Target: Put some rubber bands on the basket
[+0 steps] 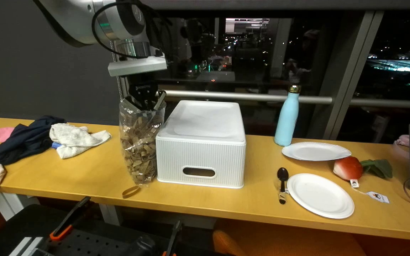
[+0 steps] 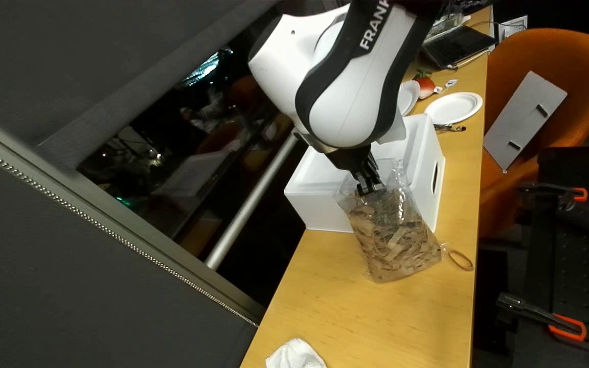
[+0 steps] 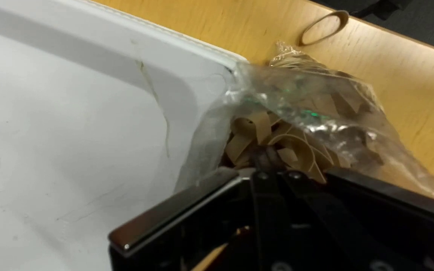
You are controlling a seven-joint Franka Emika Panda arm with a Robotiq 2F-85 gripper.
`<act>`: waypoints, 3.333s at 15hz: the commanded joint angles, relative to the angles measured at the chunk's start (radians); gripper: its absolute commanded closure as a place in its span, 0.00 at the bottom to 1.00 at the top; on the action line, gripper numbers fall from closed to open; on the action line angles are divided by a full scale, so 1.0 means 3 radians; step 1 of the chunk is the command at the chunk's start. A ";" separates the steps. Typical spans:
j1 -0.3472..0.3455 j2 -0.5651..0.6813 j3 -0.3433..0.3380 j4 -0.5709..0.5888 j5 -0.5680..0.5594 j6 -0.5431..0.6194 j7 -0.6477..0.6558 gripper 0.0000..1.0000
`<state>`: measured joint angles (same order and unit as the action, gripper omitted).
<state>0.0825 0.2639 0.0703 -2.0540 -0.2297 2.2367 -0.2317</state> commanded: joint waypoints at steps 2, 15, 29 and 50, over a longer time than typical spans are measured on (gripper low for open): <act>0.0030 0.0165 0.0001 0.0067 -0.0096 0.0197 0.0059 0.95; 0.0071 0.0158 0.0034 -0.0024 -0.0037 0.0276 0.0025 0.07; 0.0050 0.0346 0.0031 0.0024 -0.0018 0.0276 -0.0011 0.00; 0.0066 0.0208 0.0030 0.0051 -0.0015 0.0133 0.0038 0.99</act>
<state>0.1048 0.3595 0.0762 -2.0372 -0.2323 2.2998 -0.2272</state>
